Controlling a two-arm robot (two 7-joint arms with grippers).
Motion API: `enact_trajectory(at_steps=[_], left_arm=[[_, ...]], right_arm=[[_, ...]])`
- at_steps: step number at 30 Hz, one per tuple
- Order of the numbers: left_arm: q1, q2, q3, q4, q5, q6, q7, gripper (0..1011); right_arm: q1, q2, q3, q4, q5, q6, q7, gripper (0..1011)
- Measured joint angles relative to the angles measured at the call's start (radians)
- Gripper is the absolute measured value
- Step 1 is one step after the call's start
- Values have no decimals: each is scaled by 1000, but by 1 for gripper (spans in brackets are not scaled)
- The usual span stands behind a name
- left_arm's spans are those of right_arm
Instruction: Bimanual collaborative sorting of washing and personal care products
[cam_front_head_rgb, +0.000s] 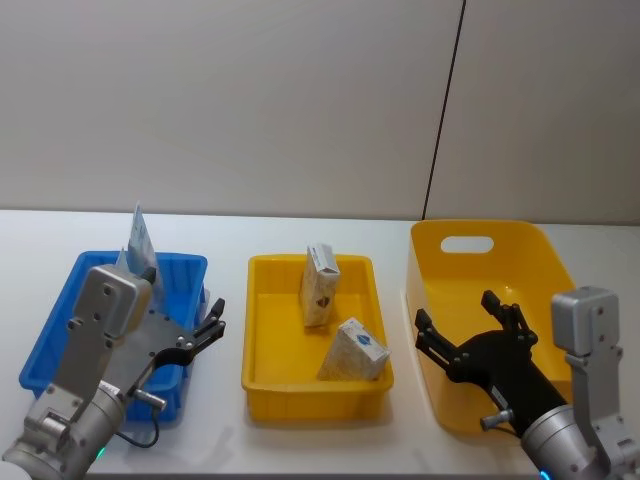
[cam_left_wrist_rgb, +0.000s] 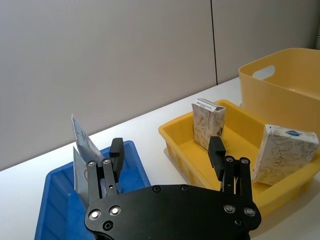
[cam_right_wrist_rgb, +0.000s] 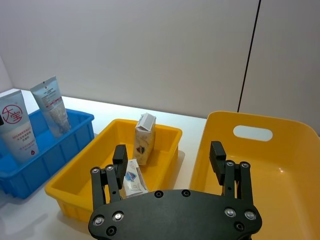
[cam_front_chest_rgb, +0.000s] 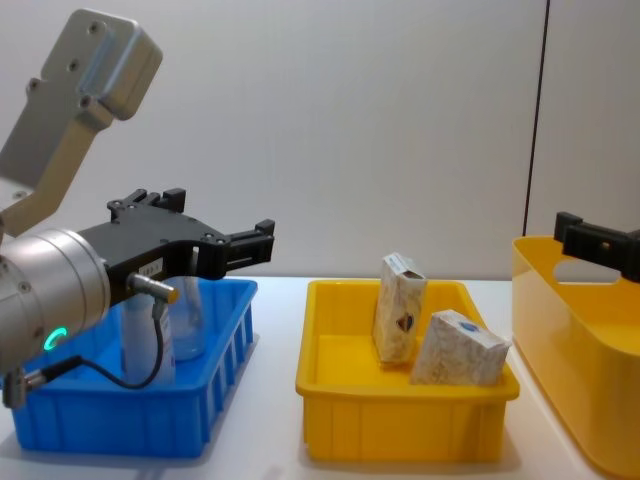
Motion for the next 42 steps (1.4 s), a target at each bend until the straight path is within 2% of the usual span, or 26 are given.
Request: enact_trajectory(at_steps=[30, 36, 42], left_arm=[[0, 0, 0, 0, 0, 0, 0, 1002], [0, 0, 0, 0, 0, 0, 0, 1001], [0, 0, 0, 0, 0, 0, 0, 1001]], right_arm=[[2, -2, -1, 0, 0, 2, 0, 1002], [19, -13, -11, 8, -2, 31, 0, 1002], [52, -26, -32, 27, -2, 89, 10, 1002]])
